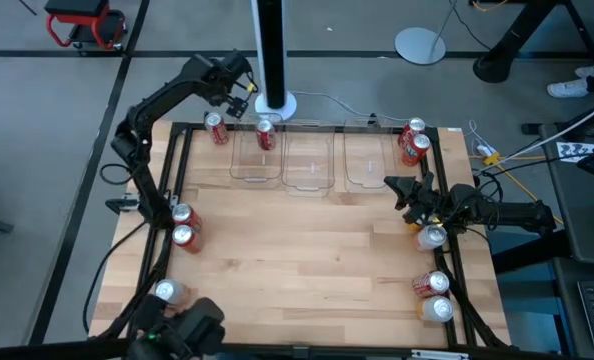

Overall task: Sort soda cans
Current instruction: Put the top left red soda can into the left transparent bin

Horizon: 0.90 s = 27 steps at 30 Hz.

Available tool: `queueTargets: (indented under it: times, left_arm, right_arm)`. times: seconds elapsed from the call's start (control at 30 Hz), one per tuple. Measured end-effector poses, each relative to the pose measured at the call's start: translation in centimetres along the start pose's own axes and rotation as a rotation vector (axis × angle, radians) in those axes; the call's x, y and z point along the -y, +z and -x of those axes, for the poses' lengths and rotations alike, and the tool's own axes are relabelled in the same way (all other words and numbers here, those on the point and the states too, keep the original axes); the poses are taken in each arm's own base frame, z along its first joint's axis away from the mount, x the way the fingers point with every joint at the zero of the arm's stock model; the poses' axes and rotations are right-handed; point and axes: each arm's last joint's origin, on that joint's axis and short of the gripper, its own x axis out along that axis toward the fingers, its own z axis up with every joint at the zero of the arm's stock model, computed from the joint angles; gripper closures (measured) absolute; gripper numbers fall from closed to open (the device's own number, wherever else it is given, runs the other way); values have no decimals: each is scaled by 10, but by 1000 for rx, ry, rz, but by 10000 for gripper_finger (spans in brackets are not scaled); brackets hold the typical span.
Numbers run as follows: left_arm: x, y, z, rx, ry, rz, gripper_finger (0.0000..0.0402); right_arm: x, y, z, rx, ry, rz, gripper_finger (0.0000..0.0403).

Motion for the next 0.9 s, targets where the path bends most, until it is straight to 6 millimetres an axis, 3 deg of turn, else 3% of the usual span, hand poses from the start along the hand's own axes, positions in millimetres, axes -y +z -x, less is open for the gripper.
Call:
queueTargets:
  times: [0.23,0.57,0.9]
  left_arm:
    - [-13,0,-17,-50,18,44,37]
    - [-17,-13,-65,-151,-43,55,37]
    - [-21,-19,-83,-193,-162,74,37]
  right_arm:
    - [-3,0,0,1,28,3,356]
    - [-3,0,0,1,33,-12,356]
    - [-3,0,0,0,26,-14,356]
